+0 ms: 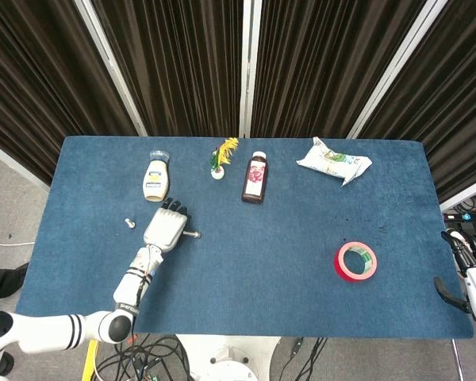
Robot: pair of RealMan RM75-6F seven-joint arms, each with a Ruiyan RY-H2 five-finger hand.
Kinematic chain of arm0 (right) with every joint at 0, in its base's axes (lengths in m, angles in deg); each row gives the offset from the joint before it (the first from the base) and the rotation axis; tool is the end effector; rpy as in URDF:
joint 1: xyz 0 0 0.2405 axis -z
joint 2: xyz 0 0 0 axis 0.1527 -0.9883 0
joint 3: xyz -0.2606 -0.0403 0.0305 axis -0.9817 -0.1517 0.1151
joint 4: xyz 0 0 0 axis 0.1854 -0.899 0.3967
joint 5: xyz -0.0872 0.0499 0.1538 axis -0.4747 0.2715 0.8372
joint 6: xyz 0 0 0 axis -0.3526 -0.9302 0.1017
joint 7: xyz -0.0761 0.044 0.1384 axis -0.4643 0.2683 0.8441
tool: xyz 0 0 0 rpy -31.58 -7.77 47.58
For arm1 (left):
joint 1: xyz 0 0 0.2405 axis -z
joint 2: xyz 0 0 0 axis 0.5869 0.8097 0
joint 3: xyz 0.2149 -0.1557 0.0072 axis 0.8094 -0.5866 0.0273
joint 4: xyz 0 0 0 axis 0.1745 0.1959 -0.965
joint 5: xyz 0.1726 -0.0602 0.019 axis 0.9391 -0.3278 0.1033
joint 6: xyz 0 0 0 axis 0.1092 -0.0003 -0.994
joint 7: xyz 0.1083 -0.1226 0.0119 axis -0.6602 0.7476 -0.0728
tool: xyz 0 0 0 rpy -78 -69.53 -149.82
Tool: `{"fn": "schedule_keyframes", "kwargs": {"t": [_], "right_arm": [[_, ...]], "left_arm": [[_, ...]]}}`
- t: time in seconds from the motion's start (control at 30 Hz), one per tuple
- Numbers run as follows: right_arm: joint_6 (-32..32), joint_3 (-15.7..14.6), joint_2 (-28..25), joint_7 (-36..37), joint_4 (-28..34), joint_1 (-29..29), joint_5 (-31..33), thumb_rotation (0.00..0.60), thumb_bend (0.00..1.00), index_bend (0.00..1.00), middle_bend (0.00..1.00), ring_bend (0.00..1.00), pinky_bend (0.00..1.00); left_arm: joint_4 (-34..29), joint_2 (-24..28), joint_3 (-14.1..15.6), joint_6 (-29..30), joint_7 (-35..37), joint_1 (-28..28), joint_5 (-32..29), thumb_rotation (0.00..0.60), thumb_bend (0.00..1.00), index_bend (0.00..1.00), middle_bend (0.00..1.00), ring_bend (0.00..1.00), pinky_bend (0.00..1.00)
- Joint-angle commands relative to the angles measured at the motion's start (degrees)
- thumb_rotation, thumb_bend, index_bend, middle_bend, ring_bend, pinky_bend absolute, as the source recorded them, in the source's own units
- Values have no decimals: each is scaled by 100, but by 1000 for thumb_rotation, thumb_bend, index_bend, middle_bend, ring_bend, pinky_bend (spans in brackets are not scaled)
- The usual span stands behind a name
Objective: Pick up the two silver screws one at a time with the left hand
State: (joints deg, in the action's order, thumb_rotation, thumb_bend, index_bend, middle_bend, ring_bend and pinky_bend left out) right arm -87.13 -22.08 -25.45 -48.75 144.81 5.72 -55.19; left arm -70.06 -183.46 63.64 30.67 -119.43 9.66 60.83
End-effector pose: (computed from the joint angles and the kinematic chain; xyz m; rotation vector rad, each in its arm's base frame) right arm -0.3222 -0.1861 0.2295 1.4055 -0.9211 0.9839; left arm -0.1331 0.3585 -0.0265 -1.8717 -0.8136 -0.7100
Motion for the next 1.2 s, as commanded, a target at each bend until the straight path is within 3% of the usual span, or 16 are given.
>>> {"fn": "schedule_keyframes", "kwargs": {"t": [0.03,0.57,1.2], "right_arm": [[-2,1,9,7,-11,5,7,600,275,60,163,0,37],[9,5,34,87,-86,29,55,600,275,60,165,0,37],[-14,11,51,164,-159,57,63,600,275,60,179,0,38]], "left_arm": [[-36,-18,-35,30,-102,89,-110,600,454,558,291,163,134],[-216,-45,0,152,-790,566,-598,600,454,514,280,163,133],[-228,-74,108,323,-788,728,-742,600,454,409,272,162,133]]}}
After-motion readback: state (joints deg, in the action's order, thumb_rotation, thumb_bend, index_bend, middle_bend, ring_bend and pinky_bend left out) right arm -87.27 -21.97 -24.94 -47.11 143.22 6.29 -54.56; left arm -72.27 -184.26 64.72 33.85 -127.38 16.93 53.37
